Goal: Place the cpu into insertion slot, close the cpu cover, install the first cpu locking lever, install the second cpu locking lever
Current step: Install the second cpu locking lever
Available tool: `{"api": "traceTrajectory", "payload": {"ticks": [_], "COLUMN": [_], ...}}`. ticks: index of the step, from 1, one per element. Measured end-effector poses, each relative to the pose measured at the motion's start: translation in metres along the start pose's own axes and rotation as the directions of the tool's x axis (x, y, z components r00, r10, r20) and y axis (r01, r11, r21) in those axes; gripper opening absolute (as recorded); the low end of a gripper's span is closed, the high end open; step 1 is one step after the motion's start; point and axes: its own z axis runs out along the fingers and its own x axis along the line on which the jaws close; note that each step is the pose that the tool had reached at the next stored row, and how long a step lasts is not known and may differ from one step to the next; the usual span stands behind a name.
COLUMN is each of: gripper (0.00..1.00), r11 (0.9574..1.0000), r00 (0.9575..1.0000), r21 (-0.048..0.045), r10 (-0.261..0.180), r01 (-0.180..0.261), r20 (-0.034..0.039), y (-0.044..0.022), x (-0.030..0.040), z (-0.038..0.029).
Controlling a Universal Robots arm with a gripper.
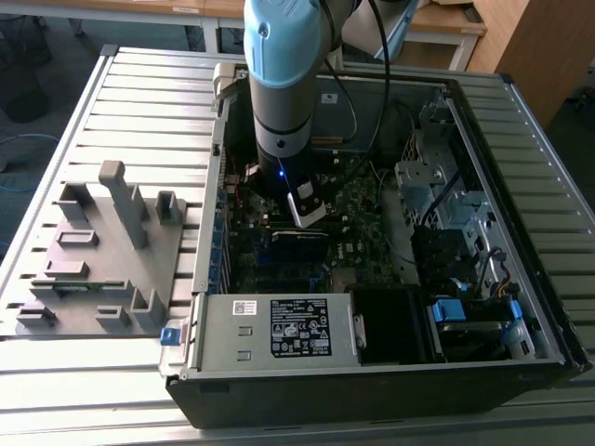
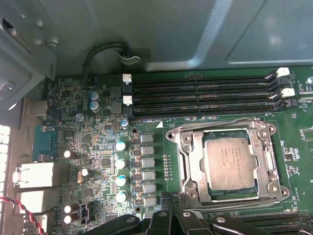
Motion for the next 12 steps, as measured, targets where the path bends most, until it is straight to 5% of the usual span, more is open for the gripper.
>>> {"api": "traceTrajectory", "payload": {"ticks": [5, 12], "gripper": [0.1, 0.1], "r11": [0.9999, 0.9999], "r00": [1.0, 1.0], "r21": [0.0149, 0.0169], "r10": [-0.001, -0.001], "r01": [0.001, 0.001], "r20": [0.0012, 0.0015], "y": [0.0003, 0.0018], "x": [0.0, -0.0001], "z": [-0.0001, -0.0034]}}
